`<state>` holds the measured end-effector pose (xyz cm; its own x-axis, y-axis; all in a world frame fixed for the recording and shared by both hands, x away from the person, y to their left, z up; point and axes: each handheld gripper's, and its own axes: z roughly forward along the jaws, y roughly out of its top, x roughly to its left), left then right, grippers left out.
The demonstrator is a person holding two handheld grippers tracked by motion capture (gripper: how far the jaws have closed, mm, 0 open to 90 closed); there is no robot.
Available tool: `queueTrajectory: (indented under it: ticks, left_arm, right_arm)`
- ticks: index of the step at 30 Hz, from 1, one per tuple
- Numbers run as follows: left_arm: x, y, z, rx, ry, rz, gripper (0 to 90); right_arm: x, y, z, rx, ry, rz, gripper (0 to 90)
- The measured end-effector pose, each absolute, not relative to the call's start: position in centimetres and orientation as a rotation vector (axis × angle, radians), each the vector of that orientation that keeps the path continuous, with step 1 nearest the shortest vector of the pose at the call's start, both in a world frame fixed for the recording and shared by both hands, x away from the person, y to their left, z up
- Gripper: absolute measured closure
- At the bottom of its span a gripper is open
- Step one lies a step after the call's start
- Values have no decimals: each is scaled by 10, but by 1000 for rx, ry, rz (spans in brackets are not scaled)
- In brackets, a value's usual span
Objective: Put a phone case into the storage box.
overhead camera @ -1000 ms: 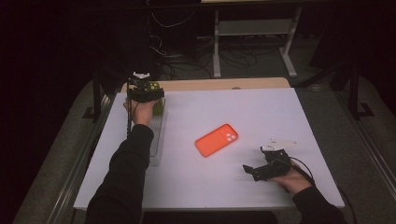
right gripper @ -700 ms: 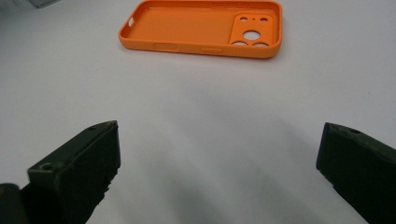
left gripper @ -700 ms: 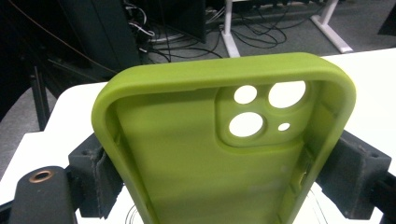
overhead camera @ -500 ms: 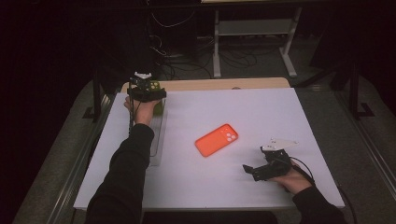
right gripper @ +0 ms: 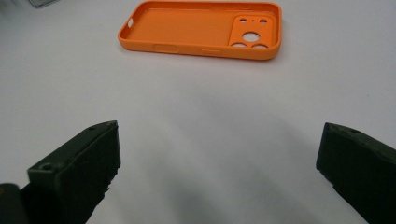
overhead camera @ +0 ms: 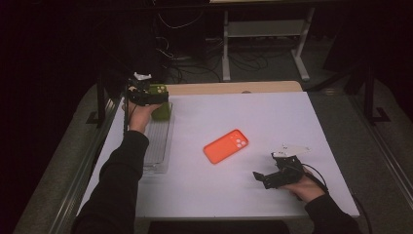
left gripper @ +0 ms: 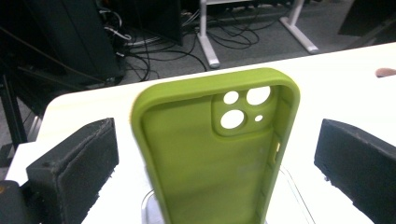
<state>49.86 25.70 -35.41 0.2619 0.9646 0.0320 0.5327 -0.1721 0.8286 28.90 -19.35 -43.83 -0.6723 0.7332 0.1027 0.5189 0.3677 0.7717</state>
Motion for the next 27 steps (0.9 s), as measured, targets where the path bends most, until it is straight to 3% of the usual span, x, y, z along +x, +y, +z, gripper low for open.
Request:
queueTrajectory:
  ticks: [12, 27]
  left_arm:
    - [448, 264, -333, 1929, 1199, 600, 0]
    - [393, 207, -331, 2013, 894, 379, 0]
  right_arm:
    - [291, -192, -437, 1129, 2367, 1188, 0]
    - [292, -192, -436, 1128, 2370, 1204, 0]
